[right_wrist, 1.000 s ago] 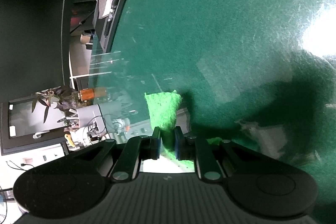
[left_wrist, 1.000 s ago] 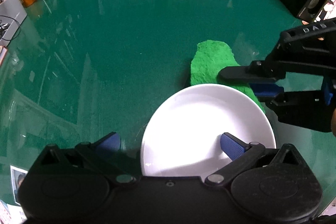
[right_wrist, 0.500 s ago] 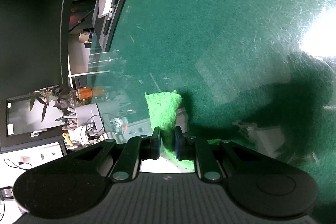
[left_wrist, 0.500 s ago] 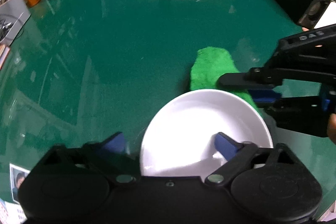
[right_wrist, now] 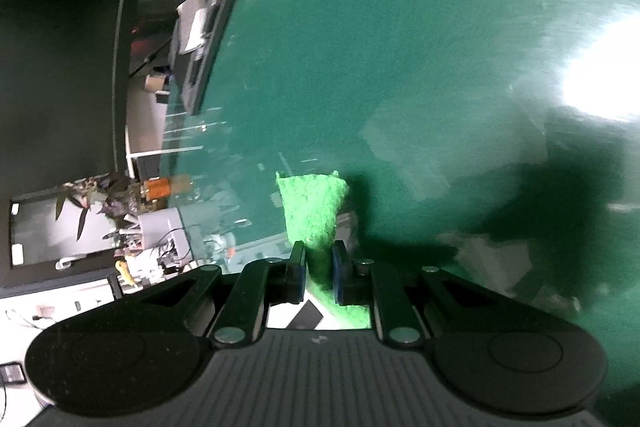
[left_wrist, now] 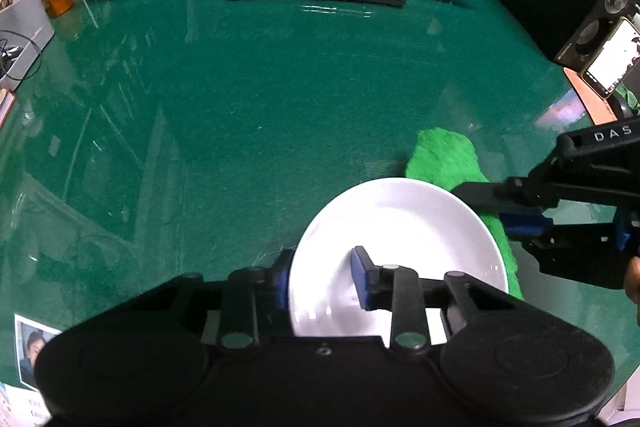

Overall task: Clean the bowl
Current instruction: 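Wipe the cloth along the bowl's outer side with the right tool while the left tool tilts it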

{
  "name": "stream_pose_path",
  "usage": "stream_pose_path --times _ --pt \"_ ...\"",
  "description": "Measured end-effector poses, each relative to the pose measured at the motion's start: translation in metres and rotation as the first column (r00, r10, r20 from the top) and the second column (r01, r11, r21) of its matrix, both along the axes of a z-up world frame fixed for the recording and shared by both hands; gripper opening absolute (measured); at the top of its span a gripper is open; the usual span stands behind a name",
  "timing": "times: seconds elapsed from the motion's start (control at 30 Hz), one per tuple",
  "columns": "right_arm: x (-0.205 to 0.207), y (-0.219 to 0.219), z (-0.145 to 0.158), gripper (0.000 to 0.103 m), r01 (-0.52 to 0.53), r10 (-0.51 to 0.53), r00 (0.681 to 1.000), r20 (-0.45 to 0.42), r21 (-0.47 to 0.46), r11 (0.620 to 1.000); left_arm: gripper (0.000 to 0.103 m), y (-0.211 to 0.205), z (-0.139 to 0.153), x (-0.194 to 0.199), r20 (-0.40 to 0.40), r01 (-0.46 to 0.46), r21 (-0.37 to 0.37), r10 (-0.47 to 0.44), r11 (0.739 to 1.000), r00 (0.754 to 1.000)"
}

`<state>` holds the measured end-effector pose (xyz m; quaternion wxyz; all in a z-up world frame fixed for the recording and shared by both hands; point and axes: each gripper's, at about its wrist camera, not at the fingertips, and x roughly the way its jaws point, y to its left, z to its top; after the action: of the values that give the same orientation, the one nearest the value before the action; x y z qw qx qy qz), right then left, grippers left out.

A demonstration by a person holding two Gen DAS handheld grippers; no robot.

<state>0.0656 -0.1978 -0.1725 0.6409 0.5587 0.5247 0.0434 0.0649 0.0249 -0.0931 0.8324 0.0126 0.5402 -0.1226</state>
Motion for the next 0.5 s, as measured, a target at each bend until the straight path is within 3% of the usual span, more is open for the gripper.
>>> stream_pose_path --times 0.37,0.5 --pt "0.016 0.010 0.004 0.014 0.035 -0.037 0.998 0.060 0.039 0.999 0.025 -0.002 -0.002 0.001 0.005 0.018 0.015 -0.018 1.000 1.000" --pt "0.001 -0.007 0.002 0.014 0.043 -0.043 0.999 0.010 0.023 0.999 0.025 -0.004 -0.001 0.000 0.012 0.028 0.022 -0.029 0.999 1.000"
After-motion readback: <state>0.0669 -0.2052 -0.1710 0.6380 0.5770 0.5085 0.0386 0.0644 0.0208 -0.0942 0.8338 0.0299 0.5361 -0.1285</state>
